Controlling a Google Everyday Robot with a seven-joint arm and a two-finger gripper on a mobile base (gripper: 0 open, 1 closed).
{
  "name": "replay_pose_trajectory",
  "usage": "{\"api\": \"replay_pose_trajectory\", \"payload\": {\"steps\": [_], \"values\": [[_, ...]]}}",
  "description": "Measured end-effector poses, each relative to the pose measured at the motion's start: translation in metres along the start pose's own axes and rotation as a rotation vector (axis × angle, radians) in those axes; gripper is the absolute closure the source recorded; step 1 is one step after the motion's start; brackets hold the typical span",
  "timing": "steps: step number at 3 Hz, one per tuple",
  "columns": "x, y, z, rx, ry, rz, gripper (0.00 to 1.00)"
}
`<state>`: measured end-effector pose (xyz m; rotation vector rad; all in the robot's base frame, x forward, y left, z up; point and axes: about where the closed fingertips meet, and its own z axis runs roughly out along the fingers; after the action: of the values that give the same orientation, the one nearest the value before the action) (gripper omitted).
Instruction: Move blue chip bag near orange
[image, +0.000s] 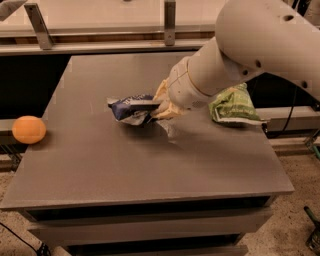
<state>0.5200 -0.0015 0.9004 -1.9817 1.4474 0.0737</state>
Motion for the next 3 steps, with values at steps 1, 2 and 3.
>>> {"api": "replay_pose_trajectory", "payload": {"steps": [1,2,3], "values": [[-0.031,-0.011,-0.004,0.060,-0.078,-0.052,1.00],[-0.052,-0.016,0.003,0.090,-0.110,-0.085,1.00],[-0.075,-0.013,0.020,0.122,-0.096,-0.147,1.00]]}}
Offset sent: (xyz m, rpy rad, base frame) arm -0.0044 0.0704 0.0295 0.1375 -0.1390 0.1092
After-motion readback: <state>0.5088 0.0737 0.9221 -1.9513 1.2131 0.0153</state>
